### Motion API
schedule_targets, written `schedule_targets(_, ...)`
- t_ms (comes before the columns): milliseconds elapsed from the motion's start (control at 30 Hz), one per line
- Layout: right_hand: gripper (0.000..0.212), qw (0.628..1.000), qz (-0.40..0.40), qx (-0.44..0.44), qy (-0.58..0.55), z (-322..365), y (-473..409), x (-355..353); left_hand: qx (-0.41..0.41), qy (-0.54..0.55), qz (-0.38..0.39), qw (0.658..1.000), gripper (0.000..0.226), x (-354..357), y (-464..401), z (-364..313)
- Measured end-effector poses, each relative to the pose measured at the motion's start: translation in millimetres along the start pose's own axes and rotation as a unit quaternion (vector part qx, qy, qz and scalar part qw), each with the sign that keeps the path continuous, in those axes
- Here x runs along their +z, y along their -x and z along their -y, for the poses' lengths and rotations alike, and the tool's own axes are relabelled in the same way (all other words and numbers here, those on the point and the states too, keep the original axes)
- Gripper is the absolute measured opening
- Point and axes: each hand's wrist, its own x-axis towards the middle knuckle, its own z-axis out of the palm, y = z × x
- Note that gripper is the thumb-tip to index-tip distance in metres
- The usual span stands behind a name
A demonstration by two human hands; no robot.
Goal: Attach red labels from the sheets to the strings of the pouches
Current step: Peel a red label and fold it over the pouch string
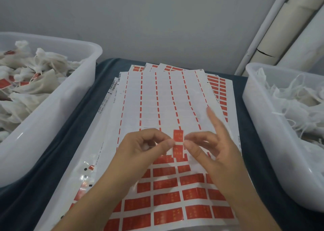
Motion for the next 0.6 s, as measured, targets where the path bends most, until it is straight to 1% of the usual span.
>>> schedule_targets(33, 0.058, 1.0, -0.014, 0.011, -0.021, 1.3, -0.8, -2.0, -0.017, 0.037, -0.008, 0.999, 0.029, -1.5, -0.7, -0.4)
schedule_targets(100, 0.059, 0.998, -0.014, 0.031, -0.061, 3.5, -1.7, -4.6, -0.031, 0.079, -0.023, 0.996, 0.035, -2.3, -1.5, -1.0)
schedule_targets(200, 0.048, 0.996, 0.034, 0.031, -0.076, 7.2, 2.0, -0.8, -0.022, 0.072, -0.024, 0.997, 0.038, 0.5, -0.5, -0.8)
schedule_targets(300, 0.029, 0.995, 0.032, 0.042, -0.086, 6.7, 4.9, 3.4, -0.02, 0.072, -0.015, 0.997, 0.034, 2.3, 0.9, -1.9)
schedule_targets(400, 0.02, 0.993, 0.009, 0.05, -0.105, 5.0, 4.8, 1.9, -0.023, 0.058, -0.015, 0.998, 0.037, 2.7, 1.3, -1.7)
schedule_targets(533, 0.022, 0.994, -0.004, 0.042, -0.098, 3.9, 5.5, 3.1, -0.018, 0.022, -0.022, 0.999, 0.04, 3.7, 1.6, 0.1)
schedule_targets(600, 0.024, 0.995, -0.008, 0.038, -0.086, 2.0, 5.3, 3.3, 0.009, -0.038, -0.042, 0.998, 0.04, 5.4, 1.6, 2.4)
